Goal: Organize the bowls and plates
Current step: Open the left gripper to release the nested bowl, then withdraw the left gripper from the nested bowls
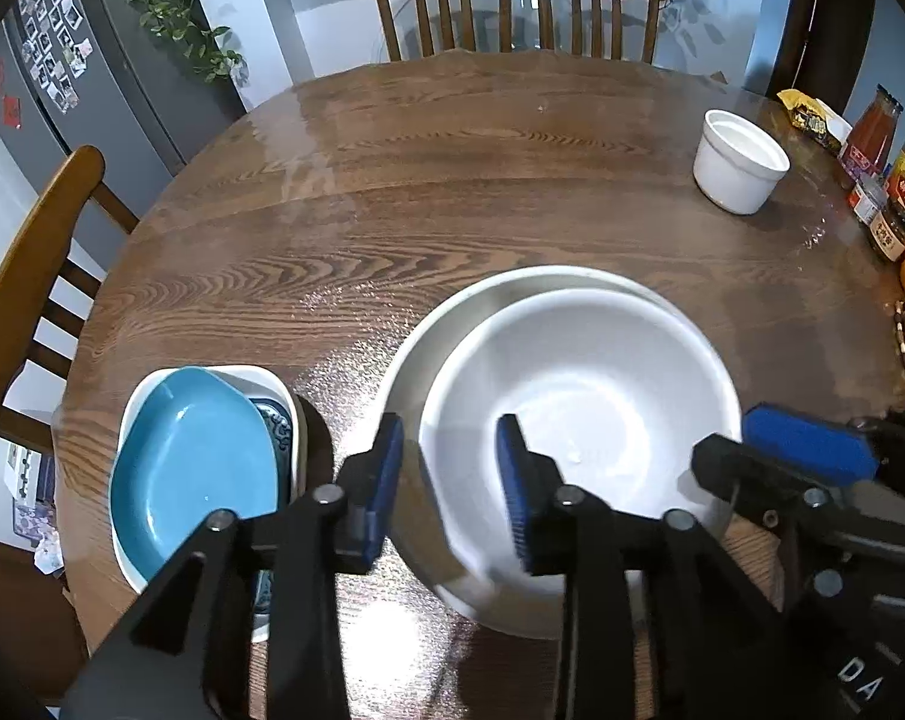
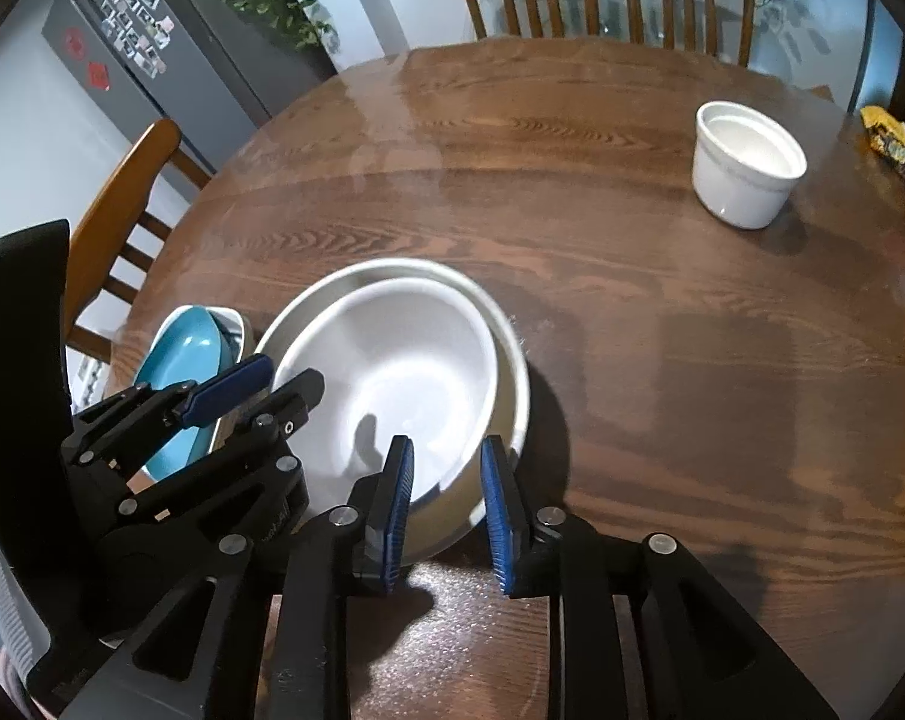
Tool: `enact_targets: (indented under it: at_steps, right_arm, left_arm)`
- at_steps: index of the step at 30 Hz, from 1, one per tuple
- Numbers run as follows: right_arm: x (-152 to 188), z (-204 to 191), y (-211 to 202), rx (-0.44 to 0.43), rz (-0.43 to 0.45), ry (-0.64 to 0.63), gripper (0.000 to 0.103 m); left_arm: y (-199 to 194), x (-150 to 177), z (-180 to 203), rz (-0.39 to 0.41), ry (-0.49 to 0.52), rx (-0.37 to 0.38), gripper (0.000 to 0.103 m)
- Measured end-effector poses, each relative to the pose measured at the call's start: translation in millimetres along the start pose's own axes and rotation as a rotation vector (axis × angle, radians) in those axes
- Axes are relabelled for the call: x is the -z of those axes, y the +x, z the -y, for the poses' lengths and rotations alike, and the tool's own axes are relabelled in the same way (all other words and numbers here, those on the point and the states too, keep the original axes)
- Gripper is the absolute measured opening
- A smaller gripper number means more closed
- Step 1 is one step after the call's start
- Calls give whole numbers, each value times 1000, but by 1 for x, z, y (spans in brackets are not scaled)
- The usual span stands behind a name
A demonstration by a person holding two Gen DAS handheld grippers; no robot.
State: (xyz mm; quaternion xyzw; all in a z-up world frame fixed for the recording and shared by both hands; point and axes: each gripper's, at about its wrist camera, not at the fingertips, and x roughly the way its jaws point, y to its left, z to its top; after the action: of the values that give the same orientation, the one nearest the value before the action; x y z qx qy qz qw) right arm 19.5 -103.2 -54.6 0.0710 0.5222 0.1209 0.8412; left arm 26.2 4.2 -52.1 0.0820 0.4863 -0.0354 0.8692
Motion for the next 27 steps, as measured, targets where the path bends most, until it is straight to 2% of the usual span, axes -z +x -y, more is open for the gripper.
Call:
enact_targets:
  at_steps: [2, 4, 8, 12, 14, 19, 21, 24, 27]
  right_arm:
    - [-1, 3, -4, 12, 19, 7, 34]
    - [-1, 9, -9, 5, 31, 27, 40]
    - [1, 17, -16, 0, 44, 51, 41]
    - [6, 23, -27, -7, 62, 67, 44]
    - [8, 27, -31, -3, 73, 75, 48]
    - [16, 42, -45, -9, 91, 110, 48]
    - [18, 49, -49, -11, 95, 126, 49]
    - [26, 61, -57, -10, 115, 164, 58]
    - [31, 73, -66, -6, 133, 193, 59]
  left_arm:
    - [-3, -1, -1, 9, -10, 4, 54]
    - [-7, -2, -2, 25, -12, -7, 60]
    - [-16, -3, -4, 43, -23, -13, 77]
    - [-26, -3, -1, 60, -28, -9, 81]
    - [-31, -3, 0, 67, -27, -7, 88]
    - [-42, 0, 4, 80, -30, 1, 100]
    - [-45, 0, 7, 84, -27, 1, 101]
    - [-51, 2, 12, 87, -21, 10, 101]
    - [-54, 3, 18, 89, -15, 13, 101]
